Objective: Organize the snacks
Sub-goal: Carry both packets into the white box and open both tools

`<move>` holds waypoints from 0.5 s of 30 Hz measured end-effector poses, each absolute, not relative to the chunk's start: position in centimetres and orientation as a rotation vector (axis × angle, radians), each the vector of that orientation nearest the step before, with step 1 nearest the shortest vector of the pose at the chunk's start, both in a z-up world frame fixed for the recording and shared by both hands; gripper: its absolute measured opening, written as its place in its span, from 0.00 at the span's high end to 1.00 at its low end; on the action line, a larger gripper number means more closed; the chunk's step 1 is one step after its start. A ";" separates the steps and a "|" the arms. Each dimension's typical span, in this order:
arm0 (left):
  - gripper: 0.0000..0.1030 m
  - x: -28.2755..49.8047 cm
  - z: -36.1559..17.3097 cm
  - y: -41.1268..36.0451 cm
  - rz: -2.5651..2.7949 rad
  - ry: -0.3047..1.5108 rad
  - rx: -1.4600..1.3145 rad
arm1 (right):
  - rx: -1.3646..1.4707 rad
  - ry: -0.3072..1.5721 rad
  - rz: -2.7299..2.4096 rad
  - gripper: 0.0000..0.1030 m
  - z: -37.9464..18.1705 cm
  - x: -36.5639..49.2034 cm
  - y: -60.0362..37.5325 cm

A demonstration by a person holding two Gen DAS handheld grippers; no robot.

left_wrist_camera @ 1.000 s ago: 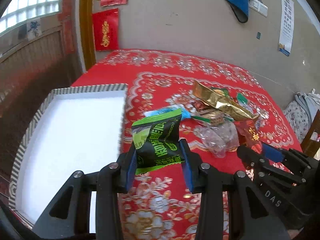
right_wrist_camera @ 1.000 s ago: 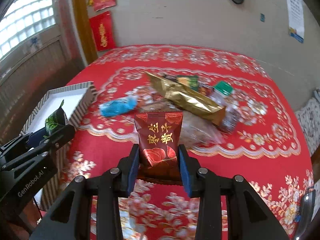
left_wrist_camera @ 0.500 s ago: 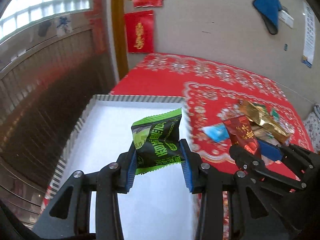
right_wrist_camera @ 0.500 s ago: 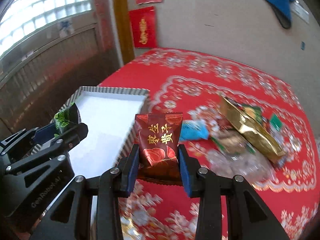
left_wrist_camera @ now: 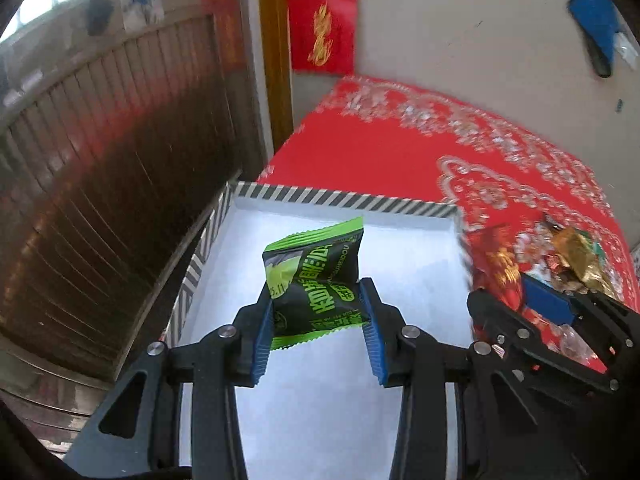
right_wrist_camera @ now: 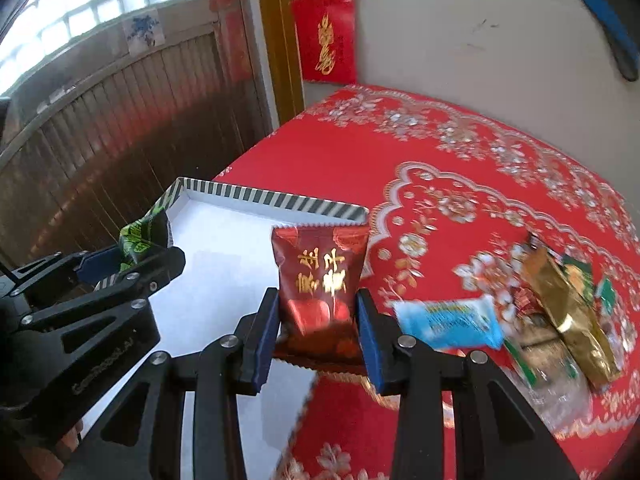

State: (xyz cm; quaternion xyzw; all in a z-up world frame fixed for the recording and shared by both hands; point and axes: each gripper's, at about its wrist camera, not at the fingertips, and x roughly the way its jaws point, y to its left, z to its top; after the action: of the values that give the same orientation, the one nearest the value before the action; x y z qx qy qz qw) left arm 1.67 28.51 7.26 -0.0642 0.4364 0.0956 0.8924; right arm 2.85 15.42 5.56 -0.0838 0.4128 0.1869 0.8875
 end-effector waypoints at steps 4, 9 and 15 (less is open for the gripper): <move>0.60 3.6 5.3 30.2 0.223 0.961 -0.165 | -0.187 0.883 0.410 0.63 4.8 4.4 16.9; 0.60 4.4 3.3 31.6 0.238 1.002 -0.199 | -0.190 0.910 0.414 0.63 4.0 6.0 17.5; 0.57 4.7 2.9 31.4 0.235 1.019 -0.177 | -0.146 0.905 0.438 0.63 4.1 5.2 16.2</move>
State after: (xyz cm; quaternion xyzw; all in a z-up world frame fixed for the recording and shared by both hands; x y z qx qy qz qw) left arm 4.75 31.36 2.89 -0.0842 0.4861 0.1120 0.8626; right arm 5.21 16.19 4.07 -0.0701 0.4332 0.2096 0.8738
